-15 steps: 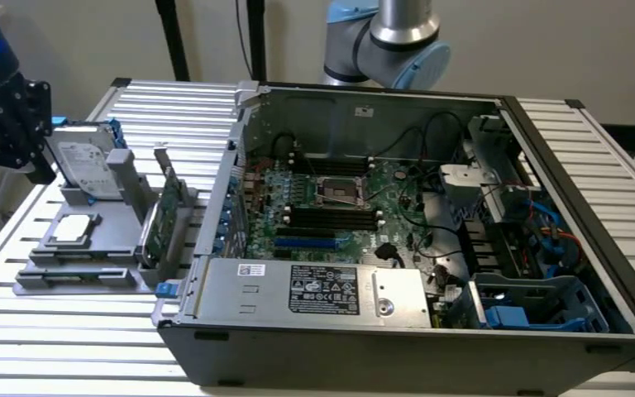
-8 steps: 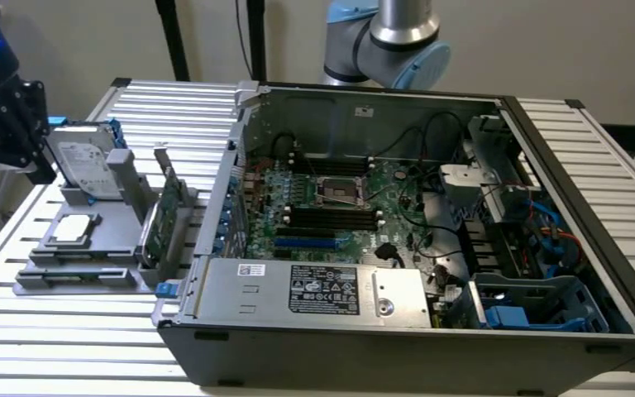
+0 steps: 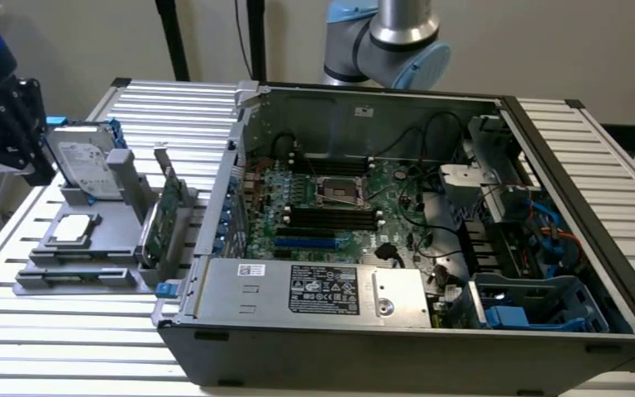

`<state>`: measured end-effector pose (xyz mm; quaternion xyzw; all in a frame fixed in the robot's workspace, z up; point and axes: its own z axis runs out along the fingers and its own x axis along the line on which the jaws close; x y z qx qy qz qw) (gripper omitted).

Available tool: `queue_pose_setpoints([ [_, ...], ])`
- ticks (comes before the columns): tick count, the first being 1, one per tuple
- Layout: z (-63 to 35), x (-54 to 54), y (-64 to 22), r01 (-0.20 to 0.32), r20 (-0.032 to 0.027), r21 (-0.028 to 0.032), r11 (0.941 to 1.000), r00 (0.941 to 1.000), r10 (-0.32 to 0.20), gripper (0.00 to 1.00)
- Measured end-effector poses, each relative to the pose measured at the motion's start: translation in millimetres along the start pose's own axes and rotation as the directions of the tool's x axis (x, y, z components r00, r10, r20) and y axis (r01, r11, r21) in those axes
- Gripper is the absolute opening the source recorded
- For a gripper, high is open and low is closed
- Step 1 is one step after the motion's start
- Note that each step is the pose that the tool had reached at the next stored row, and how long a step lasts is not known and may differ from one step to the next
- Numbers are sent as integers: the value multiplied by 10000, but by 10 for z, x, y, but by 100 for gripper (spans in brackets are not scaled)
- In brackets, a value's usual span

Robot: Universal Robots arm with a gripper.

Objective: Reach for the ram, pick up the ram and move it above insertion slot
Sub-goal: 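Pick up the ram and move it above insertion slot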

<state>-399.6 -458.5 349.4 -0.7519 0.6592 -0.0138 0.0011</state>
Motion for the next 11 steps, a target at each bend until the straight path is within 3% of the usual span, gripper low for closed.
queue_pose_setpoints([
  [6,8,0,3,-1,1,2,10000,10000,1,42],
  [11,80,51,23,12,11,-7,10000,10000,-12,42],
])
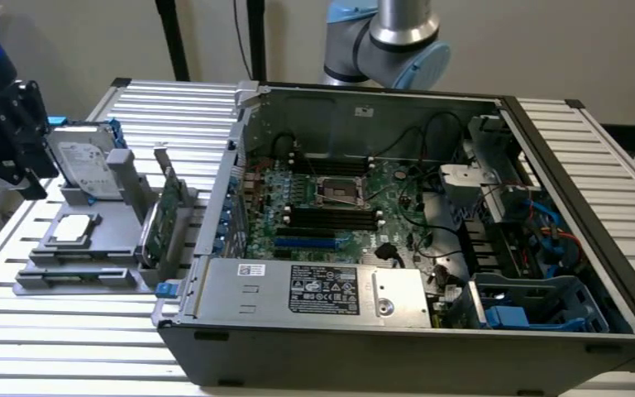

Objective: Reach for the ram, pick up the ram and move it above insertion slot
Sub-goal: 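Pick up the ram and move it above insertion slot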

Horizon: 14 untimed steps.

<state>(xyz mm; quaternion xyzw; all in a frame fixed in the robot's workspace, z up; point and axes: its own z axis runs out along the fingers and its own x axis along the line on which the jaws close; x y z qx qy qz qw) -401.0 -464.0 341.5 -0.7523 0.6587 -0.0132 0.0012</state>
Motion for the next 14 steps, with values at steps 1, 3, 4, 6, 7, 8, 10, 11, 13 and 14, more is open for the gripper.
queue_pose_setpoints([
  [1,15,16,10,17,8,1,10000,10000,-17,42],
  [3,42,51,30,46,21,-6,10000,10000,-46,42],
  [4,56,70,39,61,27,-12,10000,10000,-61,42],
  [6,91,104,52,100,45,-9,9999,9999,-100,42],
  [7,109,118,57,129,58,-6,9999,9999,-129,42],
  [8,127,134,61,156,67,-5,9999,9999,-156,42],
  [10,163,162,69,189,72,-5,9998,9998,-189,42],
  [11,182,172,72,196,74,-3,9998,9998,-196,42],
  [13,219,185,75,197,73,-4,9998,9998,-197,42],
  [14,238,191,76,198,75,-4,9998,9998,-197,42],
])
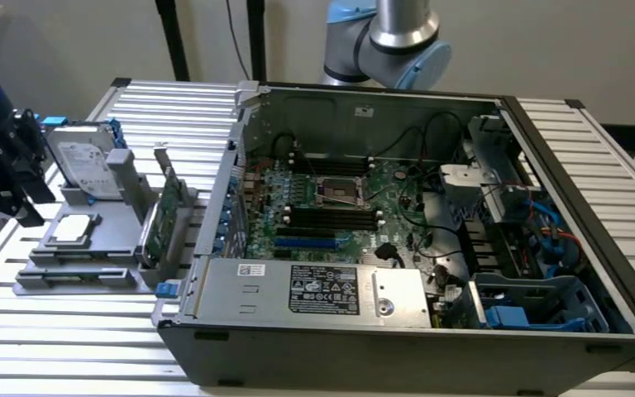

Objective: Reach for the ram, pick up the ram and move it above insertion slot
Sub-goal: 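Pick up the ram and move it above insertion slot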

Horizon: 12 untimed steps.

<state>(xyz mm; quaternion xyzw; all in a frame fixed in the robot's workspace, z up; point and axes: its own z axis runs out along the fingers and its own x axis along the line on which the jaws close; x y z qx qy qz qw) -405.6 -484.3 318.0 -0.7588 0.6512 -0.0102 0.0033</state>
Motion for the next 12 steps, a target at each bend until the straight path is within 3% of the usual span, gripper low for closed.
queue_pose_setpoints([
  [5,90,27,24,172,42,10,9999,9998,-172,42],
  [12,217,31,29,213,45,9,9998,9998,-213,42],
])
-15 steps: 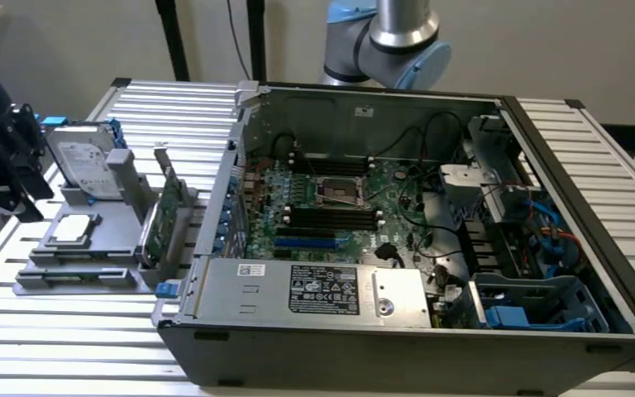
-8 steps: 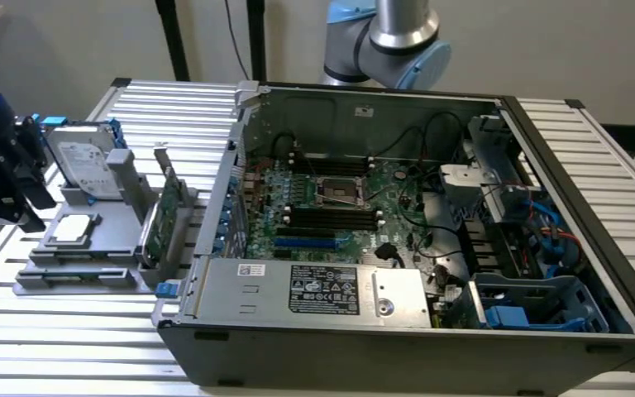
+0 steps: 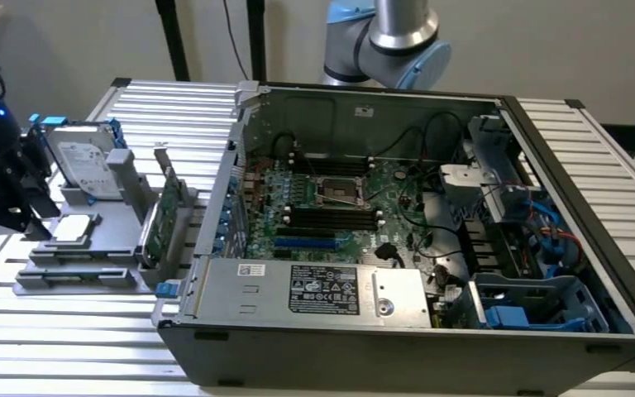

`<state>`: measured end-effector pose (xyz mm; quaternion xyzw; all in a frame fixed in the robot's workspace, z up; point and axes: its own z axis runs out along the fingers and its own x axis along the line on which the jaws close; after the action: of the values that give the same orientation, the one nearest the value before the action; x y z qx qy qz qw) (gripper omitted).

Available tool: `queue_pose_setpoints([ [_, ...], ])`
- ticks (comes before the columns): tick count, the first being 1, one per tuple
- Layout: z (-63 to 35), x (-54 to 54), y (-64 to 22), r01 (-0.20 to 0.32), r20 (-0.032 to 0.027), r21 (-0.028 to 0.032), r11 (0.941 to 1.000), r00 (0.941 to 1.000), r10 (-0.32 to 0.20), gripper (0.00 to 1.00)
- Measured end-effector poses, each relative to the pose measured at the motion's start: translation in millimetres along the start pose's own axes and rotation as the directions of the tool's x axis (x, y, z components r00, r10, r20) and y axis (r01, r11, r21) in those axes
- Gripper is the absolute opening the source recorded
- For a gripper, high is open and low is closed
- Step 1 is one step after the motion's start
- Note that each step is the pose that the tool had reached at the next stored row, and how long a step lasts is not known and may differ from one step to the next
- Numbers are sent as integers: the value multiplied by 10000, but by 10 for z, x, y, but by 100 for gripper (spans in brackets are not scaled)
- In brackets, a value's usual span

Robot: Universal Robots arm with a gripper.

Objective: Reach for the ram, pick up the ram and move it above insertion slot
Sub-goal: 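Pick up the ram and move it above insertion slot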

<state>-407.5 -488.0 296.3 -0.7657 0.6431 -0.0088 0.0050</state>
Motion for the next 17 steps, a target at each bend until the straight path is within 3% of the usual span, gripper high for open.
queue_pose_setpoints([
  [3,55,0,1,-149,-3,-1,9999,9999,149,42],
  [9,164,-1,2,-956,-18,-6,9954,9954,956,42],
  [17,309,0,6,-1239,-25,-7,9923,9923,1239,42],
])
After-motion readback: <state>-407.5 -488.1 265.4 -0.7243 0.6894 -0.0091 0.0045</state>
